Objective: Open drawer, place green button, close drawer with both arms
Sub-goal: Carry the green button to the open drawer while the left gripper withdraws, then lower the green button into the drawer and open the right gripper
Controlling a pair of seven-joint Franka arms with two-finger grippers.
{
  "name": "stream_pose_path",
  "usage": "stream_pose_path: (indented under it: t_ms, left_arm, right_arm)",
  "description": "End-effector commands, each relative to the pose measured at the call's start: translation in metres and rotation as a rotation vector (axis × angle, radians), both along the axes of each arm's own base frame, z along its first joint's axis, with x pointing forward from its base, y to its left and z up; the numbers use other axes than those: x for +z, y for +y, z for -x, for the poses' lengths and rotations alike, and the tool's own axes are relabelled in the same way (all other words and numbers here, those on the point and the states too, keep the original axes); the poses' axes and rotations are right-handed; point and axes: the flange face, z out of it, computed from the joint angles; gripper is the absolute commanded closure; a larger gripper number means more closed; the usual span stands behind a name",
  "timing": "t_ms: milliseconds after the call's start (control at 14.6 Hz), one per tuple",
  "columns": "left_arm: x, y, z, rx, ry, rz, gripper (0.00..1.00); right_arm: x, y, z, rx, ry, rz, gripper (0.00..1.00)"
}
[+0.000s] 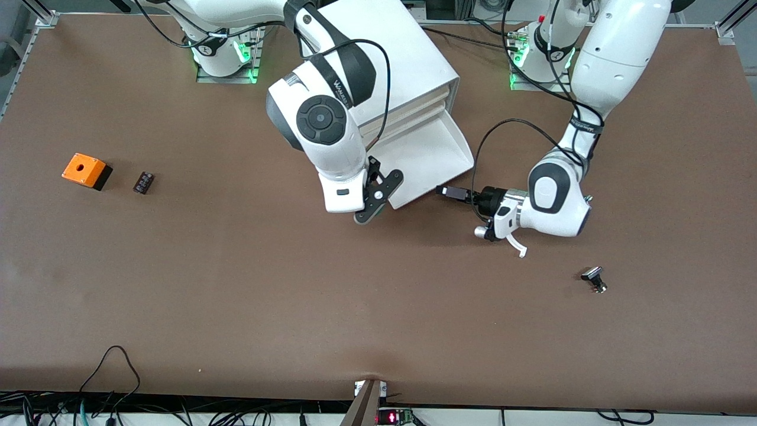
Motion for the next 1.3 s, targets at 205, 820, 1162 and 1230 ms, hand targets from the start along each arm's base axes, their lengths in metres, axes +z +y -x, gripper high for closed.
stream_pose_path:
  t_ms: [205, 820, 1162, 1230]
  left_arm:
    - [0.146, 0.098, -0.037, -0.037, -0.198, -0.407, 0.0]
    - [0.317, 0.173, -0.01, -0.207, -0.543, -0.839, 0.0]
    - [0.363, 0.187, 0.016, -0.233, -0.529, -0.897, 0.0]
    - [0.371, 0.189, 0.018, -0.235, -0.537, -0.918, 0.0]
  right_arm:
    - [-0.008, 0.072, 0.058, 0.352, -0.07, 0.009, 0.82]
    - [-0.054, 0.096, 0.071, 0.636, -0.111, 0.046, 0.81]
    - [-0.1, 0.126, 0.092, 0.675, -0.132, 0.03, 0.81]
    - [-0.11, 0.131, 0.099, 0.688, -0.125, 0.039, 0.81]
